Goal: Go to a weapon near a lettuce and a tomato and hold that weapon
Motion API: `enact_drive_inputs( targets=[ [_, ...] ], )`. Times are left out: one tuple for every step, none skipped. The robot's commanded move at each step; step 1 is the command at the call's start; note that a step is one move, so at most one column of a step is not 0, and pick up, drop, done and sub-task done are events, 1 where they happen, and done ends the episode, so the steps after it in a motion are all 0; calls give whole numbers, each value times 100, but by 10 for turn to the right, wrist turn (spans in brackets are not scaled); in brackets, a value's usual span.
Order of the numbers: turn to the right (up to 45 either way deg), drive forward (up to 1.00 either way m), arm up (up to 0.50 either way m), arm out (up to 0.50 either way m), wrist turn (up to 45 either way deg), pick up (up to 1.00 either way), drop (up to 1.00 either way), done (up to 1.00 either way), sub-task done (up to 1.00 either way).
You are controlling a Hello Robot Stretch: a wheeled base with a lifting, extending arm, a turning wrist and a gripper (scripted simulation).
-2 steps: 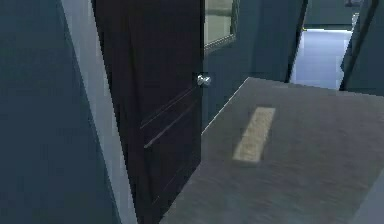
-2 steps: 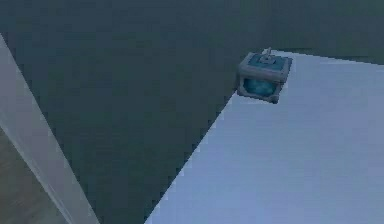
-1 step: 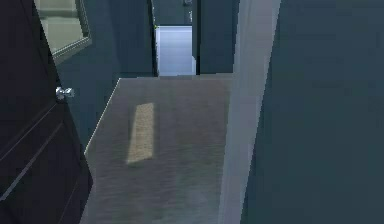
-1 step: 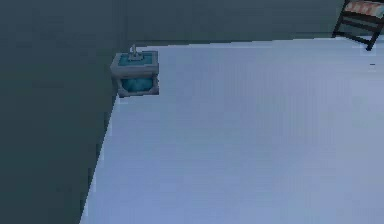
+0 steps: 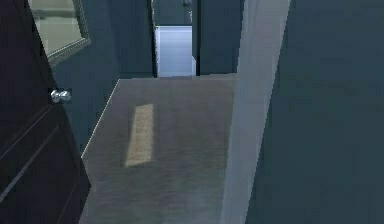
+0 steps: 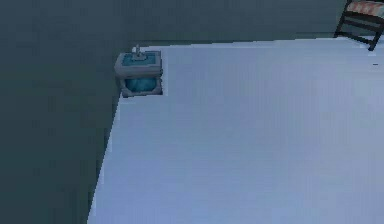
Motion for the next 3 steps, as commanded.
enact_drive_inputs(
  targets=[
    [-330, 0, 0, 0, 0, 0, 0, 0, 0],
    [0, 35, 0, 0, 0, 0, 0, 0, 0],
    [210, 0, 0, 0, 0, 0, 0, 0, 0]
  ],
)
